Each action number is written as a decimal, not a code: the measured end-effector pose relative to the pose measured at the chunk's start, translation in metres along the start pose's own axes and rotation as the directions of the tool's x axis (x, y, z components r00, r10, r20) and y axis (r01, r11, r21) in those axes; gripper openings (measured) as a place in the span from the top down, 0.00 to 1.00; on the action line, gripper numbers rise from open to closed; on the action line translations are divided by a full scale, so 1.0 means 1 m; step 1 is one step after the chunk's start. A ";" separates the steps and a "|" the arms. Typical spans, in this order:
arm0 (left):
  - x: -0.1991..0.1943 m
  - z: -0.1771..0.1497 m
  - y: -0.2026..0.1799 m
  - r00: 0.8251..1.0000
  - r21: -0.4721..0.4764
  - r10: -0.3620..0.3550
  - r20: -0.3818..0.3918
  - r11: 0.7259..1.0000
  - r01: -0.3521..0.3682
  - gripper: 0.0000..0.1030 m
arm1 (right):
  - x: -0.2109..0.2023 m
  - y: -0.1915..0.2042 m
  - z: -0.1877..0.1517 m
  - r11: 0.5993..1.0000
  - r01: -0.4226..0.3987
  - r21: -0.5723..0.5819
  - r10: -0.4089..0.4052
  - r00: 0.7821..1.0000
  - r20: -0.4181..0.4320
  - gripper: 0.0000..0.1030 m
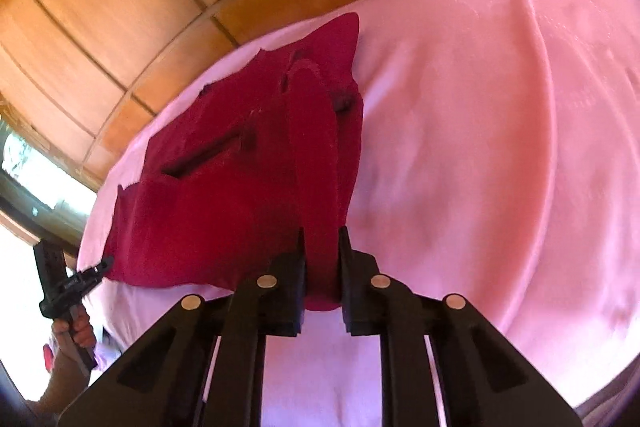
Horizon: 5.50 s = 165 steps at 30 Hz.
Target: Fold small clothes
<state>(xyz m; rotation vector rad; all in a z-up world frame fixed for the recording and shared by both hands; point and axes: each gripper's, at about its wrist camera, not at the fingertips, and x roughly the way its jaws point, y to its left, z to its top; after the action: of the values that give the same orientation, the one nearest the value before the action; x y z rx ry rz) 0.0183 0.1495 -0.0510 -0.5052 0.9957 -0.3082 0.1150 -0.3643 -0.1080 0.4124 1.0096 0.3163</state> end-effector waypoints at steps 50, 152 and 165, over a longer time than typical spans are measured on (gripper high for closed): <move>0.014 0.155 -0.034 0.964 0.158 0.091 0.249 0.978 -0.134 0.94 | 0.057 0.060 0.181 0.977 0.184 -0.106 -0.160 0.967 0.197 0.93; 0.043 0.117 -0.040 0.890 0.127 0.374 0.262 0.900 -0.416 0.77 | 0.094 0.075 0.150 0.886 0.431 -0.172 -0.381 0.887 0.259 0.43; 0.093 0.066 -0.062 0.958 0.280 0.241 0.155 0.919 -0.277 0.71 | 0.206 0.186 0.161 0.839 0.134 -0.527 -0.190 0.980 -0.053 0.49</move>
<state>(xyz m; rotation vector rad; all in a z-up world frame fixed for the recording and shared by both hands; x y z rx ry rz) 0.1212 0.0712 -0.0552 -0.1096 0.8694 -0.1834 0.3445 -0.1403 -0.0985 -0.1882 1.0061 0.4463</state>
